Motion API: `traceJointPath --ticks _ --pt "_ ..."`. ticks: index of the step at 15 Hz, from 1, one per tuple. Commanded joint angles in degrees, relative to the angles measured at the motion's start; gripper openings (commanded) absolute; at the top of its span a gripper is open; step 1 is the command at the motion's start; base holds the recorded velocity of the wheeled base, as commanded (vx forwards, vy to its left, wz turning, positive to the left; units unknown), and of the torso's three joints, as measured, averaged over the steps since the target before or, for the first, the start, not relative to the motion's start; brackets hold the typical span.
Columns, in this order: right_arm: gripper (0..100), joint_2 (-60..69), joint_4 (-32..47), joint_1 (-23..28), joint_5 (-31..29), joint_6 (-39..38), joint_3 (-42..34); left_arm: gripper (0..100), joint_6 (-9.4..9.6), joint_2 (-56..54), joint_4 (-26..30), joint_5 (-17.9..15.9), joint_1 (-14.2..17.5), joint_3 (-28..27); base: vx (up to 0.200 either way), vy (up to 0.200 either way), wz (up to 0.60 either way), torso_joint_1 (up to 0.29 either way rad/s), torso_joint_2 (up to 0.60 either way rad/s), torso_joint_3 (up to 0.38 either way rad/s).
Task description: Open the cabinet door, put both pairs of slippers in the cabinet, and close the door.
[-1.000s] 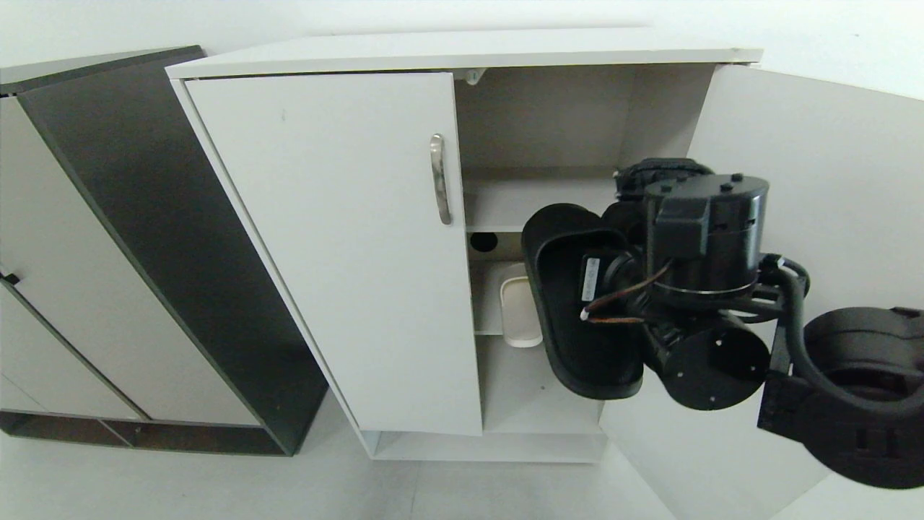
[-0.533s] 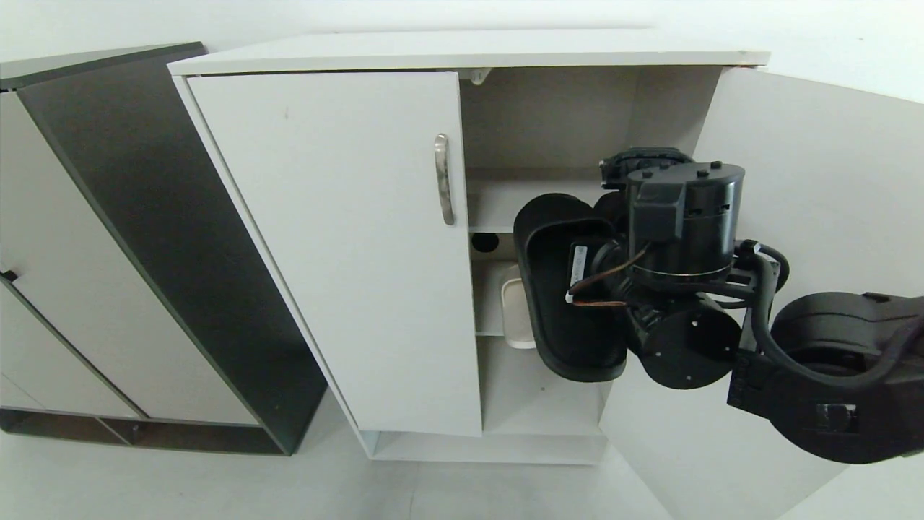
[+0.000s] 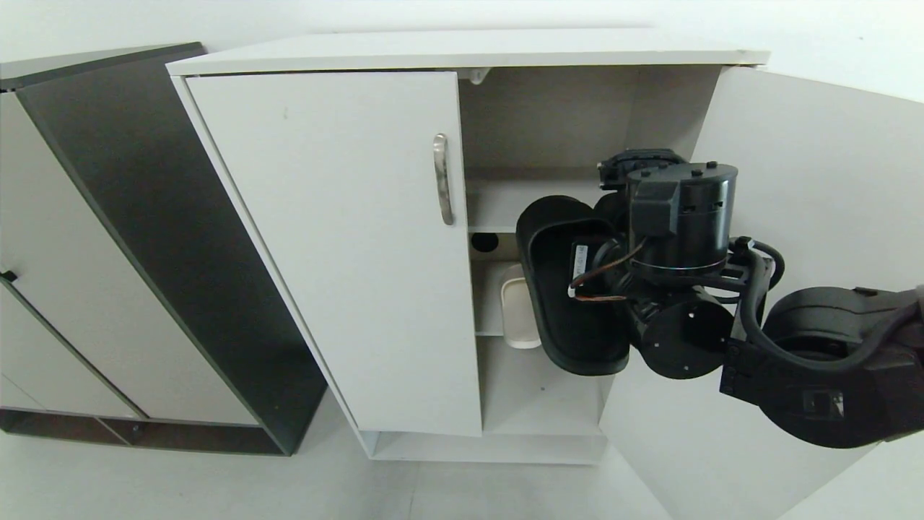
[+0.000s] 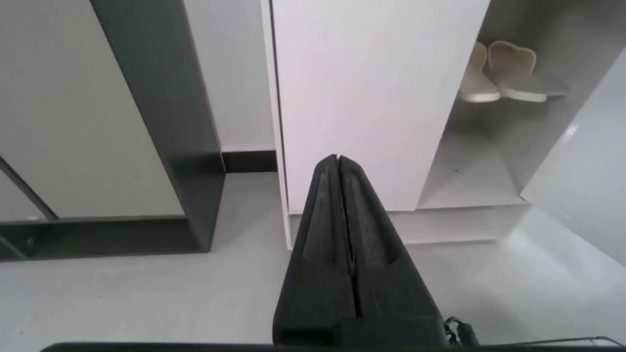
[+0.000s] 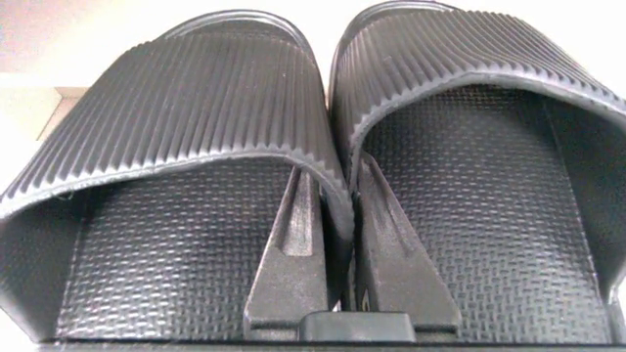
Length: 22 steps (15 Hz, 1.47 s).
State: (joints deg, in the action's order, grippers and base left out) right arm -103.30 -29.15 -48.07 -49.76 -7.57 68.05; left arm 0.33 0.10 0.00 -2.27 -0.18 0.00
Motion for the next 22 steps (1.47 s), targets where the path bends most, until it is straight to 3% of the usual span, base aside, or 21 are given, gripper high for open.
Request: traceJointPath --ticks 1,3,16,22 --pt "0 -0.1 0.0 0.0 0.0 0.1 0.4 0 0.02 0.1 0.0 0.0 0.0 0.0 0.0 0.0 0.0 0.0 0.0 0.0" --pt "0 -0.1 0.0 0.3 0.0 0.7 0.8 0 0.02 0.1 0.0 0.0 0.0 0.0 0.0 0.0 0.0 0.0 0.0 0.0" --pt "0 -1.1 -0.1 0.3 0.4 0.8 1.5 0 0.02 0.1 0.0 0.0 0.0 0.0 0.2 0.0 0.0 0.002 0.0 0.005" --pt "0 -4.5 -0.4 1.2 2.1 0.3 3.1 0 0.02 0.1 0.0 0.0 0.0 0.0 0.0 0.0 0.0 0.0 0.0 0.0"
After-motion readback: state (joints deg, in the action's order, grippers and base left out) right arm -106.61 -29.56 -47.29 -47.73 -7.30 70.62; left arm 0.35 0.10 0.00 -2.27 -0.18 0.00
